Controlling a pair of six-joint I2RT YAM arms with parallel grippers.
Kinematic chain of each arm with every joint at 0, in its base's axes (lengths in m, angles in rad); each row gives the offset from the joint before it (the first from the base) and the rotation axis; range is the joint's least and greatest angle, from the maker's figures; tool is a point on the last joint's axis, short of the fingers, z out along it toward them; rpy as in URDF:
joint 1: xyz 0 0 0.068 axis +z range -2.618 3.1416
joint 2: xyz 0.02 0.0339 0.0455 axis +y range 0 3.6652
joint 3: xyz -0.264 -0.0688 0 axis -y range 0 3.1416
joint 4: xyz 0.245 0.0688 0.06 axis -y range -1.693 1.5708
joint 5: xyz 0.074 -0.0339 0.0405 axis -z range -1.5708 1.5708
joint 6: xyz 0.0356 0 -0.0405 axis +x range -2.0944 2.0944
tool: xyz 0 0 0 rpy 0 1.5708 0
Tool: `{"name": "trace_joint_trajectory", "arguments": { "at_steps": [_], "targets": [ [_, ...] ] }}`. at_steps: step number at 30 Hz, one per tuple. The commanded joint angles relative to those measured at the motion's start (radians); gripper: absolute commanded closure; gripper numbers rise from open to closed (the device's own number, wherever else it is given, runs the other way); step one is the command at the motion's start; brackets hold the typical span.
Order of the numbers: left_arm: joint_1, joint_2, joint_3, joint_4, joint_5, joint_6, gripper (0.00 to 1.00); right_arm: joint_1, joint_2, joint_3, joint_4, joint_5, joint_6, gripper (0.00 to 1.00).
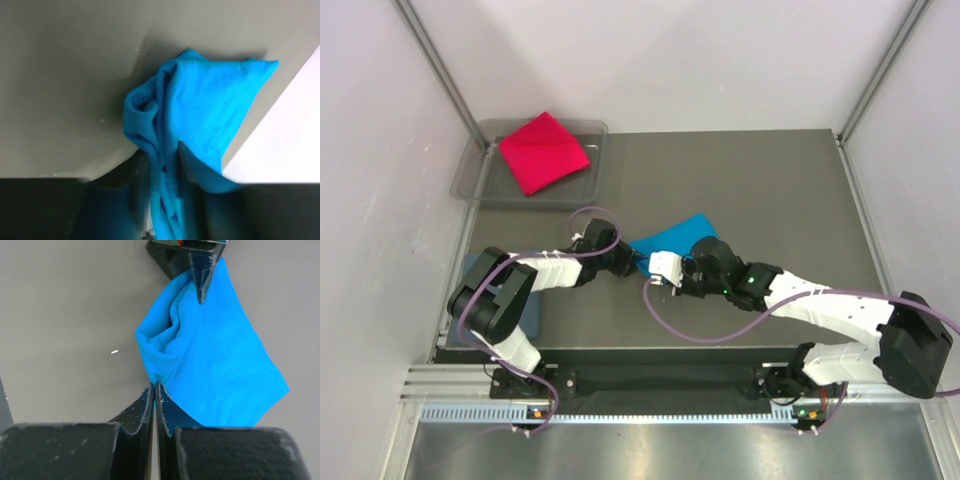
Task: Fold and stack the t-shirts
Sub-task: Neatly place the folded tshirt to the corner
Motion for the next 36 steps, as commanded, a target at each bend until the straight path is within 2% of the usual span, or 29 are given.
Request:
{"name": "trace_joint_trajectory", "arguments": {
  "at_steps": [1, 2, 3, 4, 8, 10, 11, 12, 14, 22, 26, 32, 36],
  "targets": [
    [-0.001, 0.000, 0.040, 0.040, -0.034, 0.095, 0.72, -0.009, -0.045, -0.016, 0.059, -0.044, 0.020, 1.00],
    [-0.001, 0.003, 0.051, 0.034, -0.038, 0.121, 0.81, -0.012, -0.050, -0.022, 0.062, -0.044, 0.026, 1.00],
    [-0.001, 0.007, 0.075, 0.019, -0.040, 0.167, 1.00, -0.014, -0.048, -0.025, 0.063, -0.042, 0.032, 1.00],
    [-0.001, 0.012, 0.089, -0.025, -0.043, 0.189, 1.00, -0.013, -0.053, -0.027, 0.062, -0.042, 0.043, 1.00],
    [-0.001, -0.028, 0.135, -0.137, -0.103, 0.255, 1.00, -0.014, -0.062, -0.038, 0.063, -0.015, 0.114, 0.69],
    [-0.001, -0.060, 0.166, -0.262, -0.178, 0.281, 1.00, -0.014, -0.081, -0.041, 0.067, 0.005, 0.163, 0.65],
    [-0.001, -0.100, 0.175, -0.303, -0.205, 0.288, 1.00, -0.013, -0.090, -0.048, 0.067, 0.011, 0.180, 0.57],
    [-0.001, -0.121, 0.184, -0.338, -0.256, 0.295, 1.00, -0.013, -0.099, -0.050, 0.062, 0.019, 0.195, 0.54],
    [-0.001, -0.187, 0.184, -0.441, -0.314, 0.292, 1.00, -0.014, -0.127, -0.051, 0.051, 0.037, 0.218, 0.51],
    [0.018, -0.347, 0.202, -0.696, -0.598, 0.285, 1.00, -0.019, -0.197, -0.027, -0.033, 0.051, 0.261, 0.53],
    [0.092, -0.401, 0.259, -0.851, -0.681, 0.279, 1.00, -0.029, -0.208, 0.008, -0.091, 0.042, 0.305, 0.53],
    [0.236, -0.396, 0.374, -0.983, -0.733, 0.360, 1.00, -0.031, -0.246, -0.001, -0.091, 0.025, 0.339, 0.54],
    [0.314, -0.396, 0.425, -0.997, -0.758, 0.402, 1.00, -0.031, -0.251, 0.005, -0.110, 0.030, 0.335, 0.54]
  ]
}}
